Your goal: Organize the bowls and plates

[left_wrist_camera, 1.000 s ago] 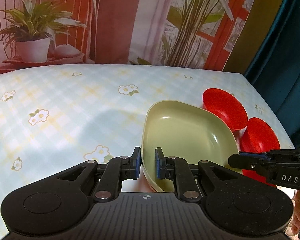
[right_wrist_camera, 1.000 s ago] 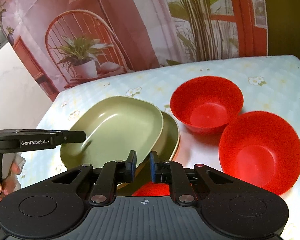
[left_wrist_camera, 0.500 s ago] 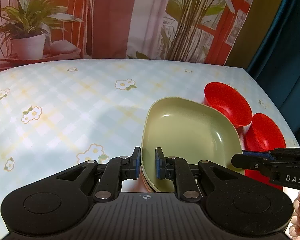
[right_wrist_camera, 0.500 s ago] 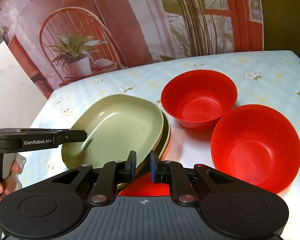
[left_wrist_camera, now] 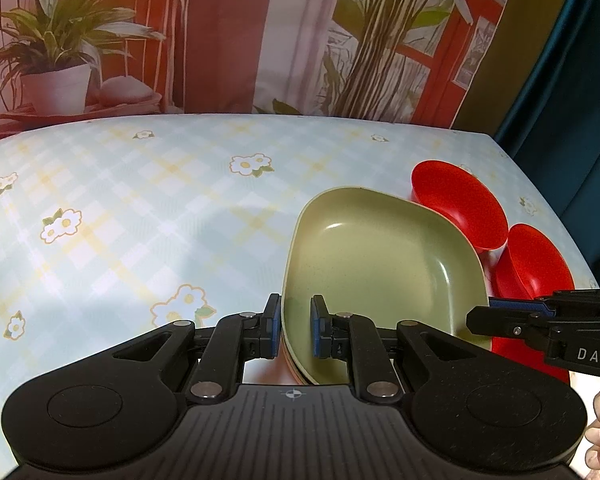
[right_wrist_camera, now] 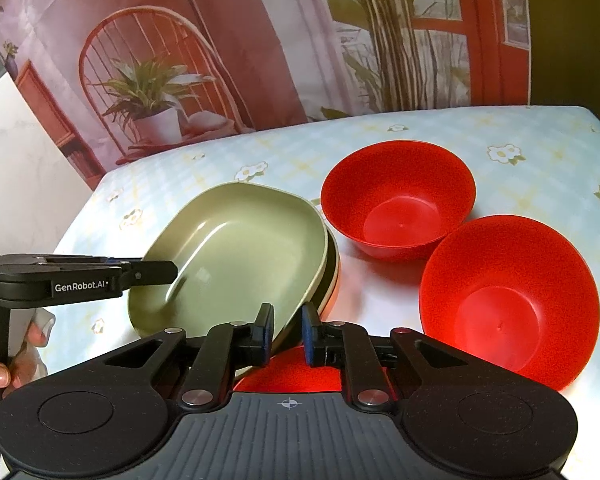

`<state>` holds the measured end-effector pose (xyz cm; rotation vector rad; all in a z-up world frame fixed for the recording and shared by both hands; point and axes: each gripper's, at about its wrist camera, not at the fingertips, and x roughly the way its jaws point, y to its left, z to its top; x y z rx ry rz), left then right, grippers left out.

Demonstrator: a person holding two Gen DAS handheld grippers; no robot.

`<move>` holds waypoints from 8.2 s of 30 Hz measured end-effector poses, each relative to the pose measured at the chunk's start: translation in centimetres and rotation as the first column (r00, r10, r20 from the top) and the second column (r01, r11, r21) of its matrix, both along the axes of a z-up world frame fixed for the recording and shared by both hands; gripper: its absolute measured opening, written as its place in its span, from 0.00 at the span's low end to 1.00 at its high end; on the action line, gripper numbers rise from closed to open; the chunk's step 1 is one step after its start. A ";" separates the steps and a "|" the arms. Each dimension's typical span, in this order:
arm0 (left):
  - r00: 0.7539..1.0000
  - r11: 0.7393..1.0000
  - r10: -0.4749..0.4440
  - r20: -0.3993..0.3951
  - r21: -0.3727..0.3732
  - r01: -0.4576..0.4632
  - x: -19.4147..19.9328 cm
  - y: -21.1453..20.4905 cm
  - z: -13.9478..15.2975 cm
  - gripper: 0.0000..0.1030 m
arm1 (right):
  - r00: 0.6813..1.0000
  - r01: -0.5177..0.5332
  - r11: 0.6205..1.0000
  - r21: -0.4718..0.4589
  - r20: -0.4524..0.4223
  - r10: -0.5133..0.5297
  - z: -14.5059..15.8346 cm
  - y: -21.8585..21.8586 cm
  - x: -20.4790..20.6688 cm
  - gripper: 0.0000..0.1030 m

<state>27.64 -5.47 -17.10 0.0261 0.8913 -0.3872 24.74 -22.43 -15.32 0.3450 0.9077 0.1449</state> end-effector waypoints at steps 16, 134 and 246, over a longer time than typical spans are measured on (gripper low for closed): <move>1.000 1.000 0.007 0.018 0.002 -0.007 -0.3 0.3 0.6 0.16 | 1.000 0.009 1.000 -0.020 0.012 -0.009 0.3 -0.5 -0.2 0.22; 0.987 0.984 -0.163 0.005 -0.066 0.163 -8.9 -7.0 2.5 0.13 | 0.981 0.177 0.984 0.011 0.078 -0.177 2.8 -5.7 -9.6 0.10; 0.968 0.969 -0.247 -0.043 -0.010 0.247 -0.9 -17.2 -0.5 0.31 | 0.956 0.272 0.962 -0.029 0.123 -0.266 -2.8 -14.9 -6.9 0.28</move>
